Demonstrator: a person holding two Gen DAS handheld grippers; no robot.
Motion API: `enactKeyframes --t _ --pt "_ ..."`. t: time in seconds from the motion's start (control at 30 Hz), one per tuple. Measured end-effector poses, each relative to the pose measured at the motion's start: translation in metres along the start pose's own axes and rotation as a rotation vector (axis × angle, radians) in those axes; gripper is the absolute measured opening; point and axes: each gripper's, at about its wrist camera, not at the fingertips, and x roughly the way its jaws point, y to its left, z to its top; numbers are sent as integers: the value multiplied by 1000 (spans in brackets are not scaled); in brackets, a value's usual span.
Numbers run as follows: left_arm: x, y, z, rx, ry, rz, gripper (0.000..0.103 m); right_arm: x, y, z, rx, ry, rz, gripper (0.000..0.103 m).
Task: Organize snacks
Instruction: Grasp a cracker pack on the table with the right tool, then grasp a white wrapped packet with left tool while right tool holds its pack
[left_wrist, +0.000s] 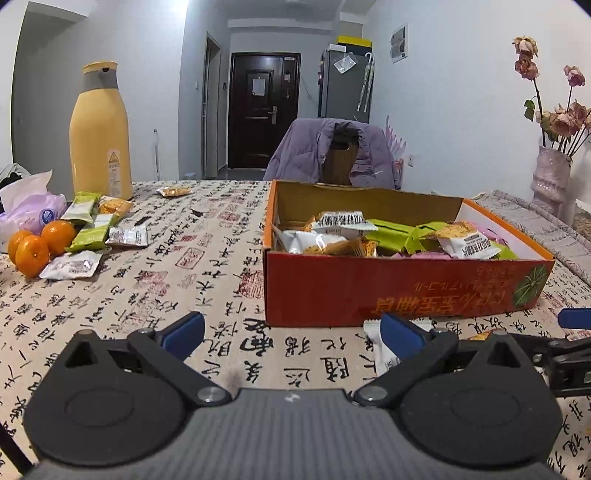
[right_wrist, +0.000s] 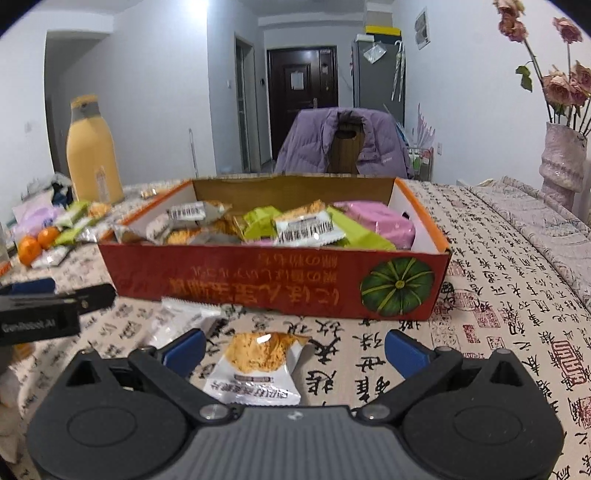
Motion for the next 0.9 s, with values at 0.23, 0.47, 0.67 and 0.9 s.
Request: enactKeyframes --t 0.23,0.47,0.67,0.9 --pt "3 -1 -3 -3 25 -24 103 25 4 0 -1 88 -14 103" --pt "4 -1 -4 -4 30 -33 103 39 5 -1 9 127 -29 103" --pt "4 -2 -4 -5 37 -33 103 39 4 -2 6 118 -19 101" --pt "6 -2 -4 -2 43 -27 103 31 12 -2 -35 68 41 52"
